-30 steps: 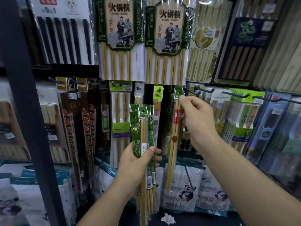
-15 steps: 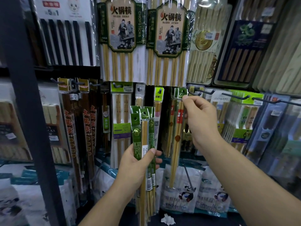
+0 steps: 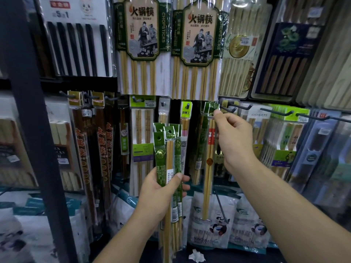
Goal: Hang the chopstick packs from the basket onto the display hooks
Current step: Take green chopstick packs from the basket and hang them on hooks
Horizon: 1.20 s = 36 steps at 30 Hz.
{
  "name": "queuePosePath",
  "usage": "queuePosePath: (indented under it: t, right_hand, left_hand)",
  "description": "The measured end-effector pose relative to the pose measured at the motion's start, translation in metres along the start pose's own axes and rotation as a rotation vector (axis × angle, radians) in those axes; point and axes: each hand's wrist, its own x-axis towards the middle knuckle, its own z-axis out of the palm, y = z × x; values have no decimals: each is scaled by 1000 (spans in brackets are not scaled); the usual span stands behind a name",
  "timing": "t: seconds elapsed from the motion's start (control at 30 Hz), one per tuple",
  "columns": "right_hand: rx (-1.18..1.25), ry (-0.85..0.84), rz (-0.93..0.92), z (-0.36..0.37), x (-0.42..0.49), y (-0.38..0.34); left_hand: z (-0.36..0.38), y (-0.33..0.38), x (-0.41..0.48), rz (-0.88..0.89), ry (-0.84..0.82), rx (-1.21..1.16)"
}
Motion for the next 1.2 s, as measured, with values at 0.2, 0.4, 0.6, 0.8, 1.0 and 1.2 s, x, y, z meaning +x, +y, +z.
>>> queuePosePath:
  t: [0.2,0.4,0.6,0.8,1.0,1.2]
  right_hand:
    - [-10,23,-6,2,3,1]
    - [-110,35,-8,8,18,18]
    - [-192,124,3,19,33,29]
    - [-161,181,89,18,11,34]
    - [-143,-231,81,15,-31,21]
    - [-120,-193,75,10,-34,15]
  left_hand:
    - [1,1,0,8,-5,-20]
    - [3,-1,2,21,9,-23]
    - [0,-5,4,24,14,2]
    - [-1,-4,4,31,-7,-23]
    - [1,-3,4,54,-25,-22]
    - [4,-3,1,110,-19,50]
